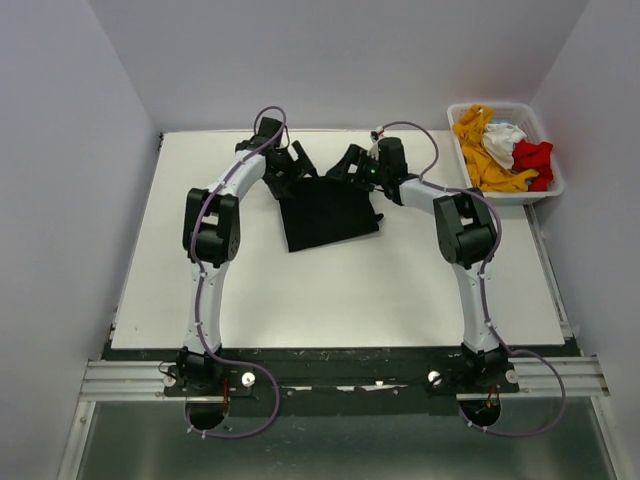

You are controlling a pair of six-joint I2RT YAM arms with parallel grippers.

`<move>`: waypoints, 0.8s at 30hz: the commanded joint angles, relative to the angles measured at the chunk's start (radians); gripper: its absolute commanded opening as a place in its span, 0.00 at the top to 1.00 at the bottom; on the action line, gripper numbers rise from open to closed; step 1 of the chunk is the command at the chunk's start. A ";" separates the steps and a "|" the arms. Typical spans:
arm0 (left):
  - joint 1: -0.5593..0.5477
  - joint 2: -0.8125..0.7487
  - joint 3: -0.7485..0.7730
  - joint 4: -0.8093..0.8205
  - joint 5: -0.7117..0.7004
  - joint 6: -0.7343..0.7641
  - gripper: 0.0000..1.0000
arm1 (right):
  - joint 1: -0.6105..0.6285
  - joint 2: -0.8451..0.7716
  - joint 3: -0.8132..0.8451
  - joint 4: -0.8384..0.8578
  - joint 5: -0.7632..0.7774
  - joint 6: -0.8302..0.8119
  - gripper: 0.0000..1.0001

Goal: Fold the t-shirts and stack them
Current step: Smooth out wrinkles on the folded tshirt

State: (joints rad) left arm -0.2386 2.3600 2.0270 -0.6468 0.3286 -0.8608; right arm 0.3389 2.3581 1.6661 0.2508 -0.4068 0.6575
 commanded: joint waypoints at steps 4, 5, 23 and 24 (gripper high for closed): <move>0.010 -0.129 0.048 -0.121 -0.009 0.069 0.01 | -0.014 -0.230 -0.099 -0.131 0.080 -0.133 0.00; -0.001 -0.185 0.006 -0.121 -0.032 0.080 0.01 | -0.014 -0.279 -0.143 -0.127 0.092 -0.140 0.00; -0.094 -0.519 -0.601 0.181 -0.052 0.077 0.01 | 0.027 -0.391 -0.528 0.067 -0.117 -0.071 0.00; -0.094 -0.500 -0.597 0.185 -0.043 0.073 0.01 | 0.026 -0.378 -0.533 0.061 -0.090 -0.073 0.00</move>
State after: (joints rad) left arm -0.3355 1.7969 1.4281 -0.5163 0.2504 -0.7826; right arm 0.3672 1.9182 1.1477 0.3111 -0.5327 0.5831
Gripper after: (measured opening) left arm 0.984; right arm 0.998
